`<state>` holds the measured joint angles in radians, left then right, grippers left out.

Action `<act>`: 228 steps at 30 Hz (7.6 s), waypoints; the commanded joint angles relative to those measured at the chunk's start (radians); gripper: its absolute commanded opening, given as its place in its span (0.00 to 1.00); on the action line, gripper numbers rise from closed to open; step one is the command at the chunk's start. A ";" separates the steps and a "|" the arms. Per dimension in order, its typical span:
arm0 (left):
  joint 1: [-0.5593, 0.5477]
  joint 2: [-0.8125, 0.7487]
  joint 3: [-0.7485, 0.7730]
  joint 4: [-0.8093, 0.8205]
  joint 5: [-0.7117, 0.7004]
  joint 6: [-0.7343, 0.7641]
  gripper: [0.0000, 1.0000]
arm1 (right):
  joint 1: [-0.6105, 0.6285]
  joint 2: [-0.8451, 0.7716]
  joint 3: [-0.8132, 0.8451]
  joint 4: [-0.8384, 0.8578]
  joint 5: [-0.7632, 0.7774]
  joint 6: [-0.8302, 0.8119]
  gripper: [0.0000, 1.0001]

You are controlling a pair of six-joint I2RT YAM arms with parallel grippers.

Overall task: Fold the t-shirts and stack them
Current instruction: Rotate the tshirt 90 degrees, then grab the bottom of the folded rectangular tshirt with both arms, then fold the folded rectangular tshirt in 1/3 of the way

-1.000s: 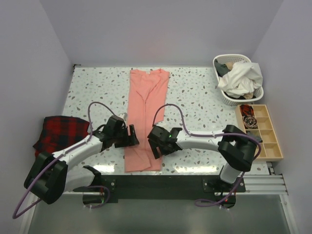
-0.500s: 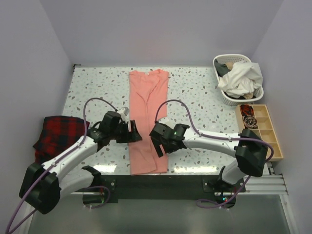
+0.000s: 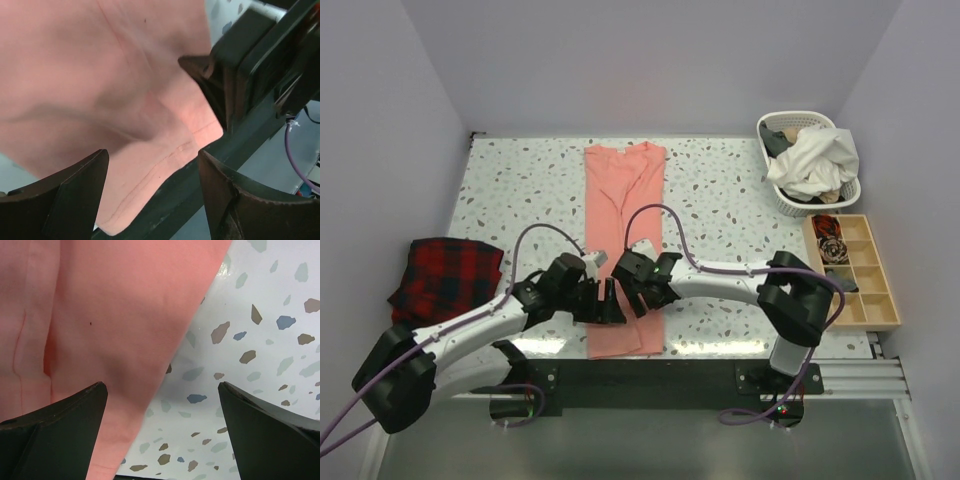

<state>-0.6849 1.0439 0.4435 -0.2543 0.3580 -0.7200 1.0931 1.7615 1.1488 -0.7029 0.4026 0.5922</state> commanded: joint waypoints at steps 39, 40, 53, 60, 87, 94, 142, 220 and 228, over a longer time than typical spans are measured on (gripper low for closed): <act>-0.349 -0.014 0.006 -0.444 -0.332 -0.193 0.77 | -0.065 -0.203 -0.251 -0.109 0.094 0.084 0.99; -0.349 -0.024 0.009 -0.465 -0.338 -0.196 0.77 | -0.068 -0.206 -0.251 -0.113 0.096 0.090 0.99; -0.349 -0.100 0.217 -0.543 -0.511 -0.194 0.78 | -0.073 -0.390 -0.224 -0.124 0.024 0.084 0.98; -0.349 -0.097 0.216 -0.360 -0.467 -0.183 0.79 | -0.067 -0.430 -0.202 -0.020 -0.153 0.046 0.99; -0.349 -0.079 -0.040 -0.302 -0.309 -0.223 0.78 | 0.017 -0.203 -0.328 0.066 -0.171 0.156 0.99; -0.357 -0.145 -0.031 -0.385 -0.317 -0.234 0.78 | 0.017 -0.302 -0.391 -0.015 -0.102 0.218 0.99; -0.358 -0.292 -0.226 -0.189 -0.226 -0.351 0.42 | 0.013 -0.517 -0.655 0.483 -0.634 0.334 0.59; -0.358 -0.087 0.213 -0.329 -0.640 -0.253 0.00 | -0.134 -0.493 -0.244 0.129 -0.254 -0.098 0.00; -0.263 0.076 0.281 -0.260 -0.718 -0.165 0.00 | -0.246 -0.381 -0.172 0.180 -0.283 -0.180 0.00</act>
<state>-1.0054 1.0409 0.6674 -0.5873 -0.2958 -0.9588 0.8791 1.3354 0.9077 -0.5705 0.1188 0.4812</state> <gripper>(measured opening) 0.021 0.025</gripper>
